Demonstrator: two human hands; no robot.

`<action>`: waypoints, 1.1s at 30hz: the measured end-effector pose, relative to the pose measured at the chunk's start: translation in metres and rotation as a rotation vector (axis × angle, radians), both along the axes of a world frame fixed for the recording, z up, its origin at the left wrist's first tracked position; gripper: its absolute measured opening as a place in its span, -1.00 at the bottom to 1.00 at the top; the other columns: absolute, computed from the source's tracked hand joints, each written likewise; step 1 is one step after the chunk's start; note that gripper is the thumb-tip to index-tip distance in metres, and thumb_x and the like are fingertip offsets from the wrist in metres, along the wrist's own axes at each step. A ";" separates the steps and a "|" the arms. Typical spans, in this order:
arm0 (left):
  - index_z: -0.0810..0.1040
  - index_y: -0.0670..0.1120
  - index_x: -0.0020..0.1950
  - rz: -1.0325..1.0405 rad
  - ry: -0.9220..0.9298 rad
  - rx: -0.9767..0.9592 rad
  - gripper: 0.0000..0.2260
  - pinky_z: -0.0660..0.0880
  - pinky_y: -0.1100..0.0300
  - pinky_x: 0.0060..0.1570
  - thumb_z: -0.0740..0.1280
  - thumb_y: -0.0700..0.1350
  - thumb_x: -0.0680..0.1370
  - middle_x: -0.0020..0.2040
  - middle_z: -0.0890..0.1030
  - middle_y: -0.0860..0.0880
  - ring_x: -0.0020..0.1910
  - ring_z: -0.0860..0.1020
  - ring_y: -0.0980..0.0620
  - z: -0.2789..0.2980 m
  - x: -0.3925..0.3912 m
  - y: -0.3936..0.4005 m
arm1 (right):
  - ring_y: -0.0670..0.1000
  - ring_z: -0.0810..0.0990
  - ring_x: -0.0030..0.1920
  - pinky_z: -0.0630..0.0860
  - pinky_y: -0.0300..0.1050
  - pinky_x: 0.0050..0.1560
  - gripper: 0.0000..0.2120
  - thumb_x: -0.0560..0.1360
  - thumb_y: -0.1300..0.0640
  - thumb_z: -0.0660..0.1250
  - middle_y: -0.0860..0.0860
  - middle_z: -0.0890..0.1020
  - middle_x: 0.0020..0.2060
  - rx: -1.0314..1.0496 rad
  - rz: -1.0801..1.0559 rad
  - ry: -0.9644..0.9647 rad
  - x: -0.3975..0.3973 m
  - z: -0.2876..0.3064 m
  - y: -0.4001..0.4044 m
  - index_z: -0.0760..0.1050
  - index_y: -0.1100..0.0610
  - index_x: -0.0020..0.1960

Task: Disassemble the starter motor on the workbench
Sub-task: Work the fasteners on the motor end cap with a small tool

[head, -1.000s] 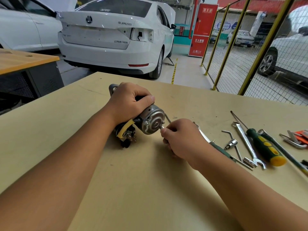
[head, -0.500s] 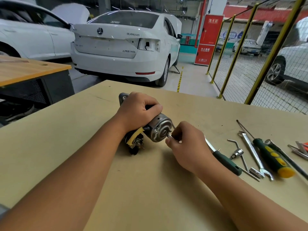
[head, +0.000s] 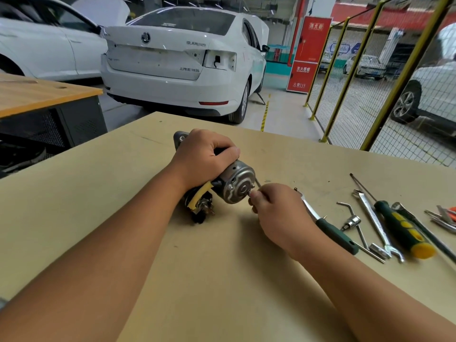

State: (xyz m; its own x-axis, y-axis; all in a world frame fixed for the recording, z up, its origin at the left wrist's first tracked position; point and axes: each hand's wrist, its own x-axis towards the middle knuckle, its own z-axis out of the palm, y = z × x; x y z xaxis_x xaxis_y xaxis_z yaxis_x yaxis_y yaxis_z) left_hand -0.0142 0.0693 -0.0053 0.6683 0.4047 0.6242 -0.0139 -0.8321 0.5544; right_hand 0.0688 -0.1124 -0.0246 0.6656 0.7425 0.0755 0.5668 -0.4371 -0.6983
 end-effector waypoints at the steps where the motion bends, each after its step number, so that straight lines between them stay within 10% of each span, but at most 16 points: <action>1: 0.76 -0.02 -0.16 0.000 0.002 0.000 -0.77 0.62 -0.06 -0.09 0.35 0.03 0.53 -0.26 0.71 0.08 -0.19 0.66 0.07 -0.001 0.000 0.000 | 0.01 0.55 -0.14 0.51 -0.06 -0.13 -0.78 0.66 -0.01 0.24 0.03 0.62 -0.13 0.009 -0.002 -0.041 0.000 -0.002 0.000 0.53 0.09 -0.07; 5: 0.76 0.00 -0.15 0.013 0.000 0.011 -0.78 0.62 -0.05 -0.08 0.35 0.03 0.53 -0.26 0.71 0.09 -0.18 0.67 0.08 0.000 0.001 0.000 | -0.13 0.42 -0.25 0.23 -0.20 -0.35 -0.78 0.55 0.05 0.40 -0.10 0.50 -0.21 0.103 -0.021 -0.119 -0.007 -0.005 -0.001 0.35 -0.01 -0.11; 12: 0.76 0.00 -0.15 0.014 0.010 0.014 -0.72 0.62 -0.06 -0.07 0.31 0.10 0.52 -0.26 0.71 0.09 -0.18 0.66 0.08 -0.001 0.001 -0.001 | 0.01 0.56 -0.11 0.40 -0.12 -0.23 -0.87 0.62 0.04 0.23 -0.01 0.62 -0.11 0.114 -0.052 0.065 -0.001 -0.001 -0.002 0.52 0.05 0.03; 19: 0.74 0.01 -0.18 0.034 0.042 0.033 -0.67 0.60 -0.05 -0.07 0.26 0.16 0.49 -0.28 0.69 0.09 -0.19 0.64 0.07 0.001 0.004 -0.003 | -0.04 0.43 -0.24 0.19 -0.24 -0.36 -0.79 0.66 0.02 0.24 -0.03 0.49 -0.23 -0.076 0.009 -0.269 0.005 -0.003 0.000 0.49 0.12 -0.07; 33: 0.74 -0.02 -0.18 0.034 0.019 0.010 -0.72 0.60 -0.06 -0.06 0.30 0.08 0.53 -0.29 0.69 0.05 -0.19 0.65 0.01 0.001 0.001 -0.001 | -0.05 0.40 -0.22 0.23 -0.12 -0.30 -0.83 0.62 0.03 0.31 -0.04 0.51 -0.19 -0.010 0.019 -0.353 0.008 -0.007 0.003 0.51 0.10 -0.09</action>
State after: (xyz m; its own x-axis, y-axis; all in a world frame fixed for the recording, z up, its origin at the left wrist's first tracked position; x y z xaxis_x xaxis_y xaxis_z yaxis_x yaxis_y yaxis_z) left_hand -0.0128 0.0678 -0.0044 0.6657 0.4213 0.6160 0.0249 -0.8375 0.5459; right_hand 0.0763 -0.1092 -0.0318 0.5861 0.7562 0.2910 0.7804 -0.4302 -0.4538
